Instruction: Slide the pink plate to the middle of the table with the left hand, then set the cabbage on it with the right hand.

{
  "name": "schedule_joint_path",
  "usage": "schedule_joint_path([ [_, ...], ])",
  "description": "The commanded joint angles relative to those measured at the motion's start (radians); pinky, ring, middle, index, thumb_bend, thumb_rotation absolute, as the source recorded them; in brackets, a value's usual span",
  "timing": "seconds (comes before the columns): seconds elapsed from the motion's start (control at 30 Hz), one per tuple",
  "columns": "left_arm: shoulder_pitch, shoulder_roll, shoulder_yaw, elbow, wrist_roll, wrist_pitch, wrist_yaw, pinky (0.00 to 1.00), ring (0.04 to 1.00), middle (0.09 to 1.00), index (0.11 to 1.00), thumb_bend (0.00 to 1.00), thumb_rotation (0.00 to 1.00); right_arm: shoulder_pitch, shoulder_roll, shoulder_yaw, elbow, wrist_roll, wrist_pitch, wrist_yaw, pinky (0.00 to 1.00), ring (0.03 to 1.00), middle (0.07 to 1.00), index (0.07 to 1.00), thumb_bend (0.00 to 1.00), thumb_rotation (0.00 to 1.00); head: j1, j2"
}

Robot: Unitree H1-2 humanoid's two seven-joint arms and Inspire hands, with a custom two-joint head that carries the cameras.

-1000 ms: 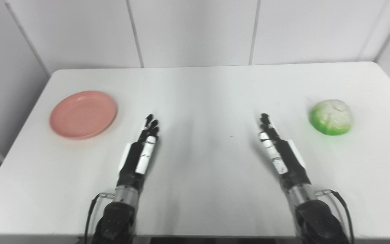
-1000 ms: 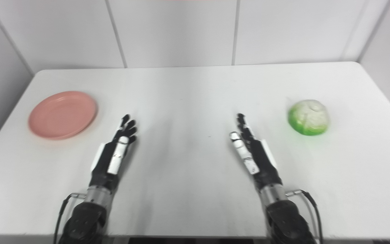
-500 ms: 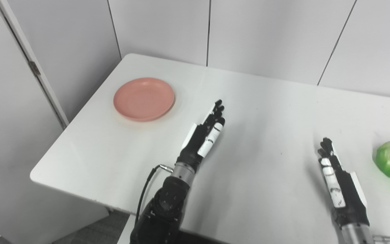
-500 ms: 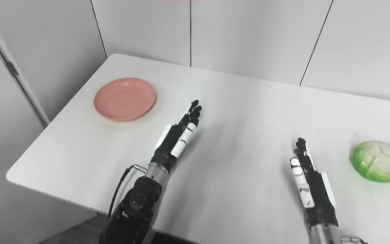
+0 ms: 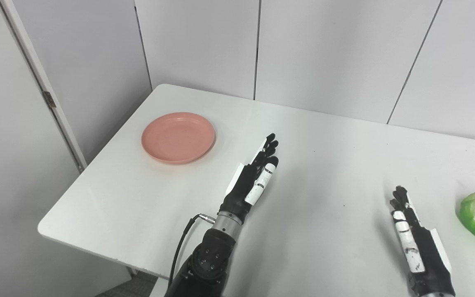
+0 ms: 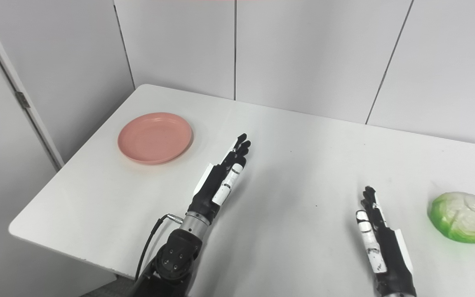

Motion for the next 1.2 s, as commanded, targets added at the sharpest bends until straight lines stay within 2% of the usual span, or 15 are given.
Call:
schedule_joint_path([
  [0.0,0.076,0.001,-0.001,0.089,-0.007,-0.017,0.011,0.96,0.967,0.968,0.959,0.42,1.0,0.001,0.01,0.001,0.019,0.009,-0.045,-0.005,1.0,1.0,1.0,1.0,0.15,1.0,0.001,0.0],
  [0.33,0.093,0.003,0.001,-0.011,-0.027,0.022,-0.013,0.96,0.966,0.972,0.958,0.41,1.0,-0.002,0.03,-0.002,0.025,0.029,-0.035,0.001,1.0,1.0,1.0,1.0,0.16,1.0,0.006,-0.002],
  [0.57,0.089,0.019,-0.012,-0.146,-0.024,0.13,-0.047,0.97,0.97,0.974,0.968,0.44,1.0,-0.004,0.037,0.003,0.029,0.025,-0.042,-0.002,1.0,1.0,1.0,1.0,0.17,1.0,0.003,0.003],
  [0.7,0.081,0.028,-0.017,-0.239,-0.023,0.185,-0.066,0.96,0.973,0.973,0.964,0.39,1.0,-0.007,0.037,0.006,0.041,0.019,-0.063,-0.005,1.0,1.0,1.0,1.0,0.18,1.0,0.001,0.007],
  [0.8,0.059,0.03,-0.004,-0.291,-0.039,0.188,-0.068,0.94,0.958,0.96,0.951,0.39,1.0,-0.01,0.039,0.007,0.044,0.019,-0.065,-0.004,1.0,1.0,1.0,1.0,0.17,1.0,-0.004,0.013],
  [0.87,0.042,0.037,0.004,-0.317,-0.046,0.197,-0.072,0.95,0.953,0.957,0.949,0.45,1.0,-0.011,0.04,0.006,0.047,0.018,-0.063,-0.006,1.0,1.0,1.0,1.0,0.18,1.0,-0.003,0.014],
  [1.0,0.007,0.06,0.019,-0.373,-0.04,0.202,-0.072,0.93,0.943,0.952,0.947,0.47,1.0,-0.015,0.038,0.005,0.059,0.016,-0.069,-0.007,1.0,1.0,1.0,1.0,0.18,1.0,0.001,0.016],
  [1.17,-0.037,0.092,0.035,-0.457,-0.039,0.251,-0.078,0.94,0.952,0.967,0.959,0.5,1.0,-0.019,0.036,0.003,0.063,0.018,-0.069,-0.007,1.0,1.0,1.0,1.0,0.16,1.0,0.011,0.018],
])
